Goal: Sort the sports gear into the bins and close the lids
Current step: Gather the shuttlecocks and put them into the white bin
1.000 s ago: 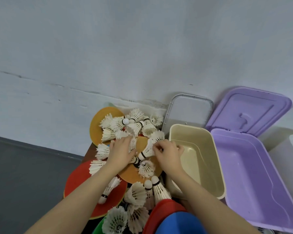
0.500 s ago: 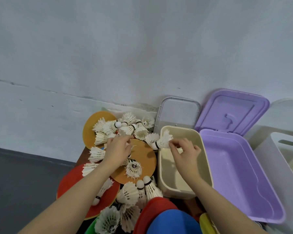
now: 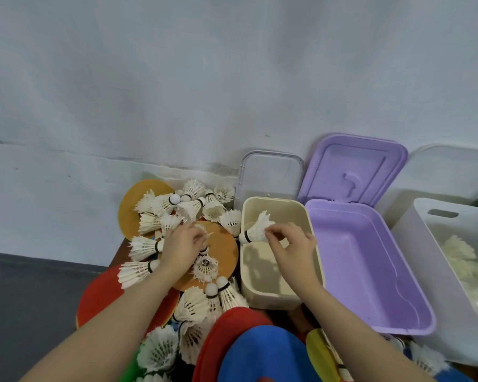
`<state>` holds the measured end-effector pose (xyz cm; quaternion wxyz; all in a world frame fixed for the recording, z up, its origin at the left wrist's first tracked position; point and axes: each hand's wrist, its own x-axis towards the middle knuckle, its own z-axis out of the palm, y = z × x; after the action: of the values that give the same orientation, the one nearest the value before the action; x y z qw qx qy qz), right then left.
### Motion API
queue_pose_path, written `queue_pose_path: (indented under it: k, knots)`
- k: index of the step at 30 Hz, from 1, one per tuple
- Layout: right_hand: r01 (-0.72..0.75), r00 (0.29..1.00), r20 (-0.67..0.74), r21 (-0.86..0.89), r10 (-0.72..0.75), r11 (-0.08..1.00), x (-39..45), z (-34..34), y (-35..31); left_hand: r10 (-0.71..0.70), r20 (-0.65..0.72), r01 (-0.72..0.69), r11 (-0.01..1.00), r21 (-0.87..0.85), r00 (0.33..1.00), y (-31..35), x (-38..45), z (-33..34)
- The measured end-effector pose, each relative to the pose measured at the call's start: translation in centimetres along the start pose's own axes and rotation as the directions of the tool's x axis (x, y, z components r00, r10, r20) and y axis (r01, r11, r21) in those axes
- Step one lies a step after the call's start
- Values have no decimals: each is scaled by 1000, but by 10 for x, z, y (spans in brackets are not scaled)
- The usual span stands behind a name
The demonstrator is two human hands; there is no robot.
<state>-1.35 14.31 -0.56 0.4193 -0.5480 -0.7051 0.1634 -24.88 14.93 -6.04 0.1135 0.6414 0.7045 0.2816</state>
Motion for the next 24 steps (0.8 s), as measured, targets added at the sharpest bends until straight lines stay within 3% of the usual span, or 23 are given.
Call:
queue_pose_path:
  k: [6,10,18,24]
  knots:
    - [39,999,-28,28,-38,999,-3,-26,15,160,-241,-196,972,-131,957,43,1,-23]
    - [97,989,-113,31,-93,995,3,-65,30,232,-306,-305,928,-215,923,101,9,-31]
    - [78,970,-236,61,-62,995,14,-171,88,310,-344,-419,854,-310,886,237,11,13]
    - [35,940,-339,-23,-41,999,5,-259,149,396,-307,-490,796,-356,865,339,3,81]
